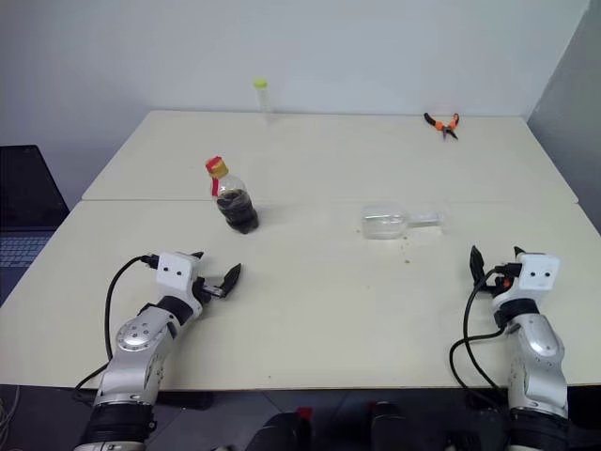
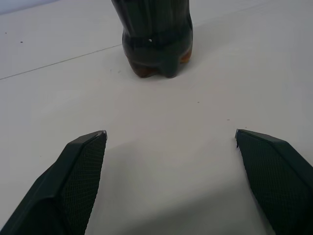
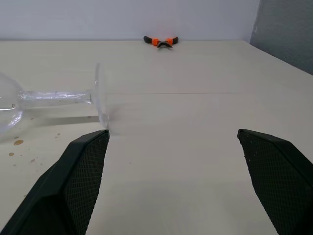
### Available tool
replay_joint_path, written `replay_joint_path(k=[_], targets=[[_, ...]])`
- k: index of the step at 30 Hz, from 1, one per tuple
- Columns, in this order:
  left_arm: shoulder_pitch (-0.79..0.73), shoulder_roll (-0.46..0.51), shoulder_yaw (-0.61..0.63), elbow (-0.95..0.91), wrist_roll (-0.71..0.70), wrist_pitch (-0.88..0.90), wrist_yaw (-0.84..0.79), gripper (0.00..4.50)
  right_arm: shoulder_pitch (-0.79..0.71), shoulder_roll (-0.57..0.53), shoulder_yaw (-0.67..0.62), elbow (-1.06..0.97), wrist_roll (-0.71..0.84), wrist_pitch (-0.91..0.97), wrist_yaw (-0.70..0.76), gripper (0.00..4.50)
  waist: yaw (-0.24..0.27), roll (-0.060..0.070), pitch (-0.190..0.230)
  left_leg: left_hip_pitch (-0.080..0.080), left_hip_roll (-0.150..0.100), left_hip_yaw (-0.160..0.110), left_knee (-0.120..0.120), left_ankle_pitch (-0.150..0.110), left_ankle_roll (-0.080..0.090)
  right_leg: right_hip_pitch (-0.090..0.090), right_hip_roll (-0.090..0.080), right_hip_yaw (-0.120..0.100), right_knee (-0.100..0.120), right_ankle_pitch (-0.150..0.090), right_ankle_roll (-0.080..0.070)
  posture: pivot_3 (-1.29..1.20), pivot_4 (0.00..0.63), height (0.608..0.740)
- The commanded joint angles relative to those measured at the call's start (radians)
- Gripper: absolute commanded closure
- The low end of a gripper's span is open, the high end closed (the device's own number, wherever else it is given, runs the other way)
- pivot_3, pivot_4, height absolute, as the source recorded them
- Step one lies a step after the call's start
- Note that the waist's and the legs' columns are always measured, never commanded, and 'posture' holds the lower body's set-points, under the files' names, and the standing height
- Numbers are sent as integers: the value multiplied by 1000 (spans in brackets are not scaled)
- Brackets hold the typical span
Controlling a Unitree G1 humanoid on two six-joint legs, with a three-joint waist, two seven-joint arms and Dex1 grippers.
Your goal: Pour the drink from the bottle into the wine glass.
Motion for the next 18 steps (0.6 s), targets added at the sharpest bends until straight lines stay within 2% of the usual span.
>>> replay_joint_path(k=[1, 10, 14, 18], targets=[[-15, 2, 12, -3, -7, -45, 4, 43, -6, -11, -12, -44, 7, -10, -2, 0, 0, 0, 0, 0, 0, 0, 0, 0, 0, 0, 0, 0, 0, 0, 0, 0, 150, 740], [-15, 12, 48, 1, -38, -140, -15, 43, 26, -18, 12, -143, 25, 14, 38, 0, 0, 0, 0, 0, 0, 0, 0, 0, 0, 0, 0, 0, 0, 0, 0, 0, 150, 740], [-21, 10, 86, -10, -98, -179, -45, 43, 94, -61, 47, -359, 147, 152, 137, 0, 0, 1, 0, 0, 1, -1, 0, 0, 0, 0, -1, 0, 0, 0, 0, 0, 150, 740], [-38, 14, 119, 12, -122, -178, -37, 43, 179, -163, 118, -565, 280, 316, 270, 0, 0, 0, 0, 0, 1, -1, 0, 0, 0, 0, -2, -1, -1, 0, 0, 0, 150, 740]])
